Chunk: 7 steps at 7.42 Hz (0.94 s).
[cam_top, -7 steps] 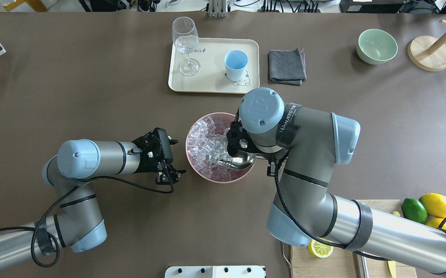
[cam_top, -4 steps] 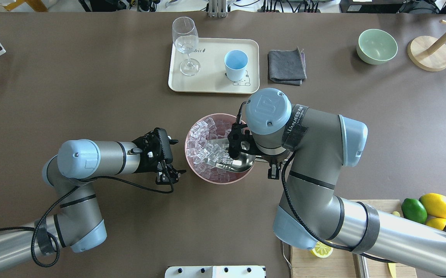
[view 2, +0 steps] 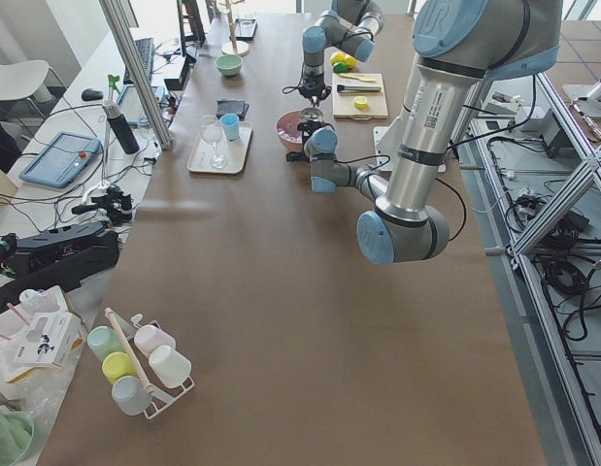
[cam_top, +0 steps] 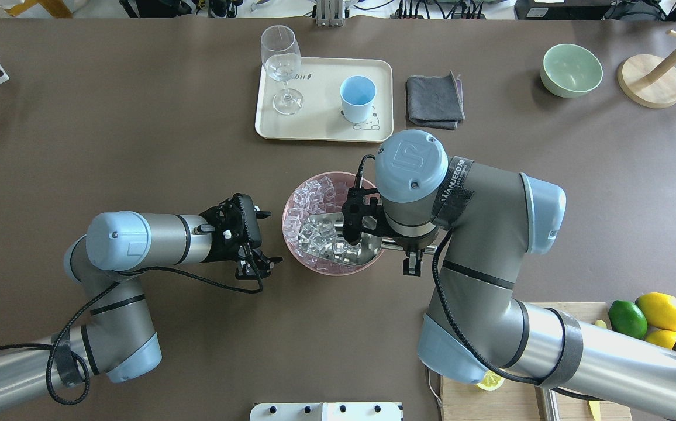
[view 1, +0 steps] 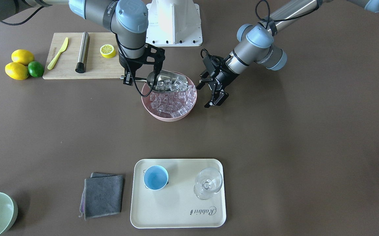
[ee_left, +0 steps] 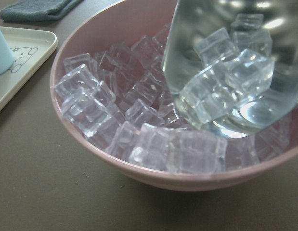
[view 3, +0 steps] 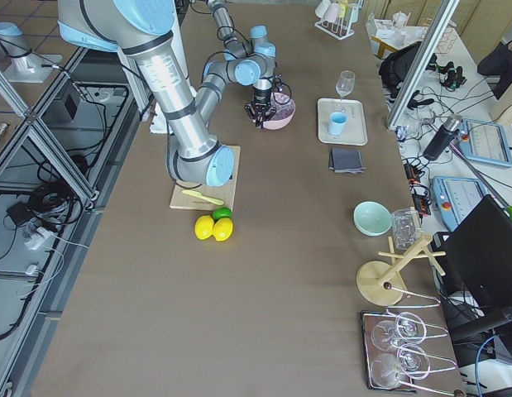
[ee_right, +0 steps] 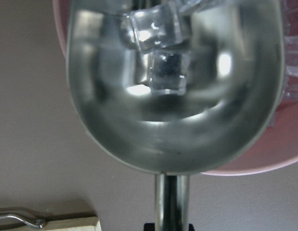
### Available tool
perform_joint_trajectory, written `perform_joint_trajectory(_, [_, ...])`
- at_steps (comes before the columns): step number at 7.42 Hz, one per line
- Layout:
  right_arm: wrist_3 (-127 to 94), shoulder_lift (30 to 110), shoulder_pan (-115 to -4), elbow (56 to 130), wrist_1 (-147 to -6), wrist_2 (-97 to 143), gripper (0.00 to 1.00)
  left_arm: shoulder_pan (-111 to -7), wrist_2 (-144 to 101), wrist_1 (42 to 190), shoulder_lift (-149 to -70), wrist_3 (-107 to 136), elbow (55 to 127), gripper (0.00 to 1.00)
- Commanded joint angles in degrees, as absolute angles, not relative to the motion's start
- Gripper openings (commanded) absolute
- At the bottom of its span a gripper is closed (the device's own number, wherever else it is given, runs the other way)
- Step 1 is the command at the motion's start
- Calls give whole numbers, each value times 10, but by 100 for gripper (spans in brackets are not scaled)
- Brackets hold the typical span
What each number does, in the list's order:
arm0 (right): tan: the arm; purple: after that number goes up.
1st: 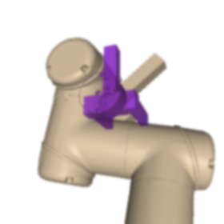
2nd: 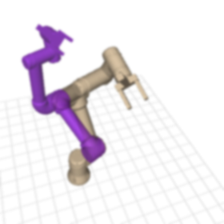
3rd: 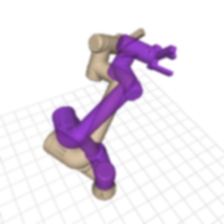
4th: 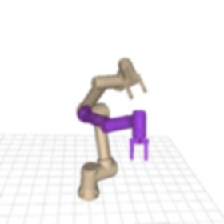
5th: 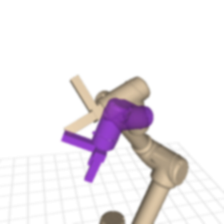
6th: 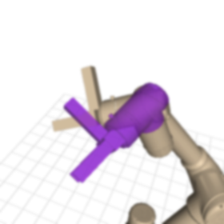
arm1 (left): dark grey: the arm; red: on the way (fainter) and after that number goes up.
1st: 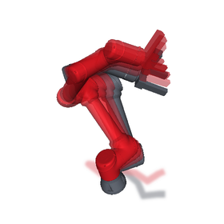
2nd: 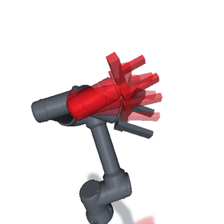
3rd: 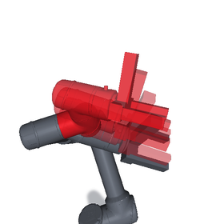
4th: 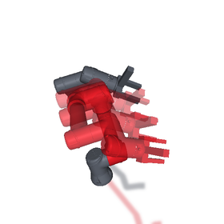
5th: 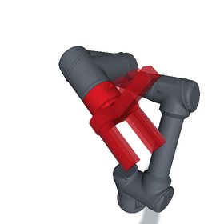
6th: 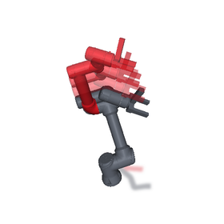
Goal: Put ice in cup with scoop
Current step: 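Drag the scoop through the ice with the right gripper to fill it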
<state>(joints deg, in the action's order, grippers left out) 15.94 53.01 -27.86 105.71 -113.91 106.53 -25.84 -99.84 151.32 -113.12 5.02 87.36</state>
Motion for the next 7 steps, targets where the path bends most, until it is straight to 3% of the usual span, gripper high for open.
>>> perform_joint_trajectory(1, [160,531,-279,1077,-1139,1067,0,-258,-998,1513,-1131,50,874,98])
perform_joint_trajectory(5, [147,590,-280,1101,-961,1064,0,-258,-998,1514,-1125,49,876,98])
perform_joint_trajectory(7, [102,590,-295,1104,-961,1065,0,-259,-998,1512,-1123,48,887,98])
